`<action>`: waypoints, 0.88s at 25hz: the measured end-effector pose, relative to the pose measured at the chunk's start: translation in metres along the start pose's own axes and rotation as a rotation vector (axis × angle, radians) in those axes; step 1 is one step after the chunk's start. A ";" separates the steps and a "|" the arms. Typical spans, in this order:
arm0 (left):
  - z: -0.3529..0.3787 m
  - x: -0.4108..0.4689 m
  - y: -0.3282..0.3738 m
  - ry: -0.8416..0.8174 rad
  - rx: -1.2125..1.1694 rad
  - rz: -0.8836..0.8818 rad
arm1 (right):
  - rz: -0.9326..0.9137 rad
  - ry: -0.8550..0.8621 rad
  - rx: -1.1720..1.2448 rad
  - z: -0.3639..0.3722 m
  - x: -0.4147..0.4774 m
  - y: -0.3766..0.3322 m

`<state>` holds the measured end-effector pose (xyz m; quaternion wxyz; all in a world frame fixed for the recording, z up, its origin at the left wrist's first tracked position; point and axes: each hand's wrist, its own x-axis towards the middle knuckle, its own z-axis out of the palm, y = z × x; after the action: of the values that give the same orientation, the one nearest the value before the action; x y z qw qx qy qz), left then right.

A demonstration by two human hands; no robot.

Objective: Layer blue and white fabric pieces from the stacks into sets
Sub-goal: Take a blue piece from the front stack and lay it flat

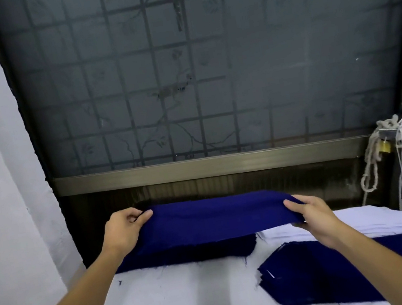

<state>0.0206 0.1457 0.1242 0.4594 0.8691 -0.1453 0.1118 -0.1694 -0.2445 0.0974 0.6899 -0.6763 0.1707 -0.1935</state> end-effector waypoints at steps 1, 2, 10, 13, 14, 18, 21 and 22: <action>0.002 -0.010 0.004 0.001 0.057 0.030 | 0.012 0.004 0.022 -0.009 -0.011 0.002; 0.006 -0.019 0.007 -0.010 0.101 0.052 | 0.027 0.014 0.043 -0.017 -0.021 0.004; 0.041 -0.097 -0.015 -0.207 0.182 0.085 | 0.039 0.145 -0.045 -0.069 -0.104 0.049; 0.052 -0.122 -0.030 -0.194 0.171 0.010 | 0.011 0.184 -0.079 -0.083 -0.127 0.073; 0.055 -0.130 -0.035 -0.192 0.177 -0.023 | 0.009 0.186 -0.100 -0.087 -0.134 0.082; 0.069 -0.163 -0.061 -0.258 0.177 -0.102 | 0.020 0.134 -0.222 -0.101 -0.160 0.111; 0.078 -0.185 -0.076 -0.283 0.196 -0.117 | 0.012 0.188 -0.429 -0.108 -0.170 0.124; 0.080 -0.190 -0.079 -0.250 0.176 -0.127 | -0.004 0.223 -0.548 -0.109 -0.172 0.128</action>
<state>-0.1233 0.1499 -0.0426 0.3662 0.9205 -0.1355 -0.0140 -0.3678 -0.2524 -0.0377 0.4583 -0.8123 0.2902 -0.2146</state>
